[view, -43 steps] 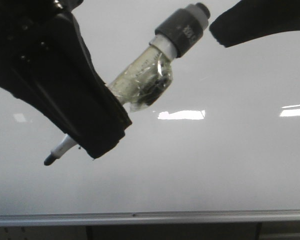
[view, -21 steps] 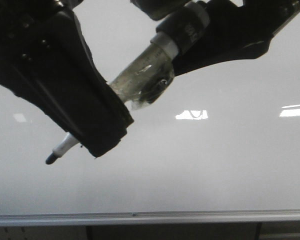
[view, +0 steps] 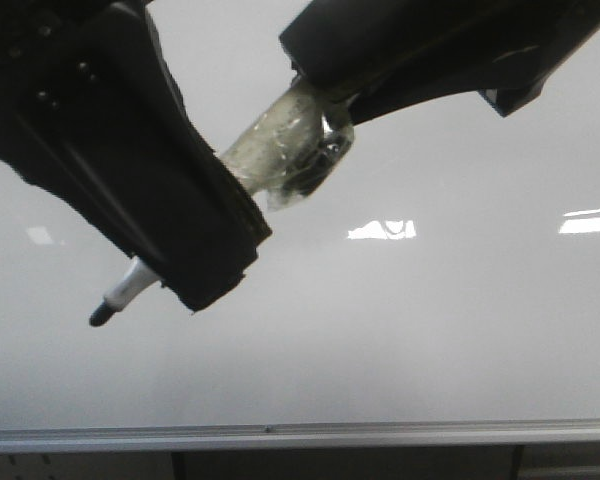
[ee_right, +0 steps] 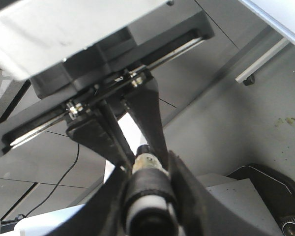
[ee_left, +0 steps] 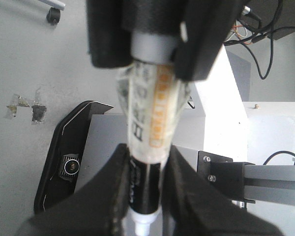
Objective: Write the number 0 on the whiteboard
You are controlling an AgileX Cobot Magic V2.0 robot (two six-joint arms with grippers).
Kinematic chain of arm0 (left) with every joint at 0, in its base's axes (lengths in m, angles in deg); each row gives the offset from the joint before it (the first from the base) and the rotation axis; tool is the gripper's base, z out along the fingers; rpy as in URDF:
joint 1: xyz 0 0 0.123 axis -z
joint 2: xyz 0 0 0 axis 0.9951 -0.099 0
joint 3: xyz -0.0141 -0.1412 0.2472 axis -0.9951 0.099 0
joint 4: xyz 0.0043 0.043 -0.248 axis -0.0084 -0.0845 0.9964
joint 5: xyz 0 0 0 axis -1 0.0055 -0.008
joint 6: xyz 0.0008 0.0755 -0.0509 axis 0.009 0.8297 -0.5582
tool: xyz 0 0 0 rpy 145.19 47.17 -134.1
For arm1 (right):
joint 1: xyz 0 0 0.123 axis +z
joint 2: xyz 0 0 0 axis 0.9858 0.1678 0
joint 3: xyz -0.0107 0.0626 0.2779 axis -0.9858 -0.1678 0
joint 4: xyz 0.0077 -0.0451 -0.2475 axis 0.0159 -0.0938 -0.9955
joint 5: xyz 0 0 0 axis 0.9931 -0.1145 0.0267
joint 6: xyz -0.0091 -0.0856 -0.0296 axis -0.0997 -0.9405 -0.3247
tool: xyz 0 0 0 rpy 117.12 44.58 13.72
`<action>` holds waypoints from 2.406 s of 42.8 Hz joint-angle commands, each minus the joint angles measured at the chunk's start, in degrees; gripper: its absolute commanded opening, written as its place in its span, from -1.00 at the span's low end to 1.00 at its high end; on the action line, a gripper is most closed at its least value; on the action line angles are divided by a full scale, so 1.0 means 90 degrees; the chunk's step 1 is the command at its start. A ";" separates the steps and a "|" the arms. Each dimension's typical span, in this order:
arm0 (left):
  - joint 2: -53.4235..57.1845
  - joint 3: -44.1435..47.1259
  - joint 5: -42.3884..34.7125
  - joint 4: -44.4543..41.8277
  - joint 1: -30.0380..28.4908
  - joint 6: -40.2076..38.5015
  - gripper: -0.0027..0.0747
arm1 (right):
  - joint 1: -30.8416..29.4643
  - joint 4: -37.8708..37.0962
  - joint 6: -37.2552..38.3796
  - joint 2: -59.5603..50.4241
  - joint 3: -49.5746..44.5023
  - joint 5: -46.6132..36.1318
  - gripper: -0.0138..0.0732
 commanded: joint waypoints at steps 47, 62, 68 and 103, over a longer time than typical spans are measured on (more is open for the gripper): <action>0.0225 -0.0194 0.0258 0.0708 0.0054 0.0020 -0.14 | -0.1940 -0.3605 0.1690 -0.2167 0.0203 -0.3119 -0.83; 0.0225 -0.0194 0.0258 0.0708 0.0054 0.0020 -0.98 | -0.1940 -0.4041 0.1647 -0.2020 0.0804 -0.3620 -0.83; 0.0225 -0.0194 0.0245 0.0708 0.0054 0.0020 -0.98 | -0.1940 -0.4077 0.1647 -0.1590 0.1505 -0.3398 -0.83; 0.0225 -0.0194 0.0203 0.0708 0.0054 0.0020 -0.98 | -0.1914 -0.4048 0.1647 0.0319 0.2680 -0.4148 -0.83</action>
